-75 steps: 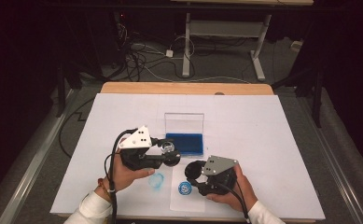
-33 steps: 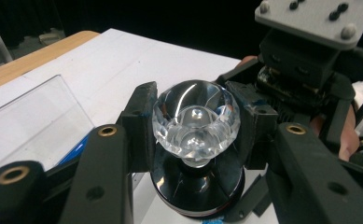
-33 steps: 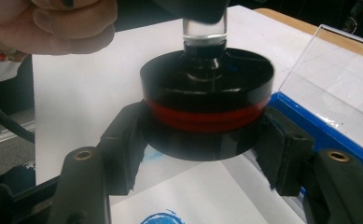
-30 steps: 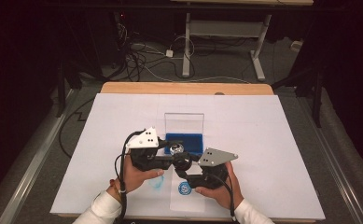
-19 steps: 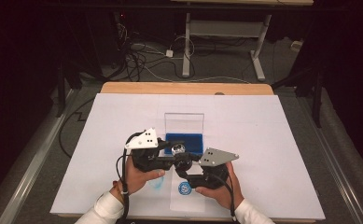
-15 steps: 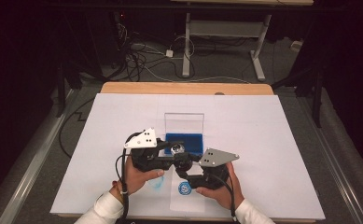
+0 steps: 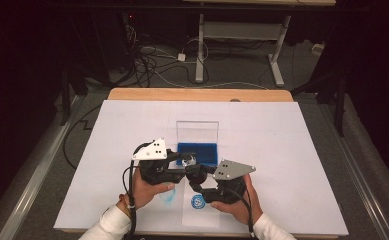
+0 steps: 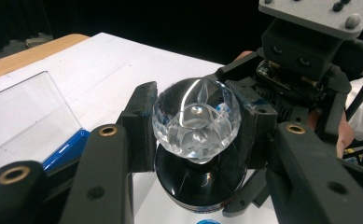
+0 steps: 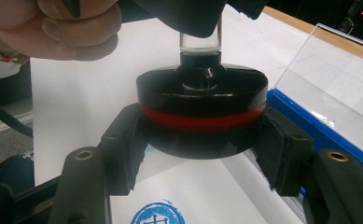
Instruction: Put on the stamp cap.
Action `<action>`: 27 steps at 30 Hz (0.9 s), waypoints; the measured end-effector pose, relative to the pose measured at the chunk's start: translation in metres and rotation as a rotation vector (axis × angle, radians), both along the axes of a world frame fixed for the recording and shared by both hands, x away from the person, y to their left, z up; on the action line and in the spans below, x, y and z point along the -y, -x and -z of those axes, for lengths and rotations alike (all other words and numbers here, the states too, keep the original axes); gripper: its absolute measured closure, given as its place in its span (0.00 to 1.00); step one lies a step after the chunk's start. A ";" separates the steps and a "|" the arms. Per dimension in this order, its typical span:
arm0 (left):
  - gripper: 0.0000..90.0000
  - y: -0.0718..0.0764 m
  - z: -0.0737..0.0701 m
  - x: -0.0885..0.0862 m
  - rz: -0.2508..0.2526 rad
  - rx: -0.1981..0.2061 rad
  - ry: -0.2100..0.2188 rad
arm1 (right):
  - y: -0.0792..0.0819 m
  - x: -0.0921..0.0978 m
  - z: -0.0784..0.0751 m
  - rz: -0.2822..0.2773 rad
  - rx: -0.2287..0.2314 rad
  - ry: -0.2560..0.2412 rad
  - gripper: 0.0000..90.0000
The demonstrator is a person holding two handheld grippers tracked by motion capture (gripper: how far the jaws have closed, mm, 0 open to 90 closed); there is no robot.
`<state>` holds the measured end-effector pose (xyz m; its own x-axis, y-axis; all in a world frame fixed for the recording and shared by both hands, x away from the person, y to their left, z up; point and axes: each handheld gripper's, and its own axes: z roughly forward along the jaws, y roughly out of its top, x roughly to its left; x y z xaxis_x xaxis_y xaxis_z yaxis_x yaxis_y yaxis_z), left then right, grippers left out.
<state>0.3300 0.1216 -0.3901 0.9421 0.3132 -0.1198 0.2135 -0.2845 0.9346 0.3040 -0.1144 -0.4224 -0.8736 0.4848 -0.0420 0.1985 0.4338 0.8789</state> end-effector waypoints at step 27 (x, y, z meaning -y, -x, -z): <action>0.61 0.003 0.004 0.001 -0.002 0.014 -0.005 | 0.000 0.004 -0.003 0.018 -0.022 0.018 0.44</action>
<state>0.3265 0.1208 -0.3940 0.9432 0.3152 -0.1050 0.2007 -0.2889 0.9361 0.3042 -0.1184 -0.4198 -0.8657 0.4996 -0.0317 0.2254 0.4455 0.8664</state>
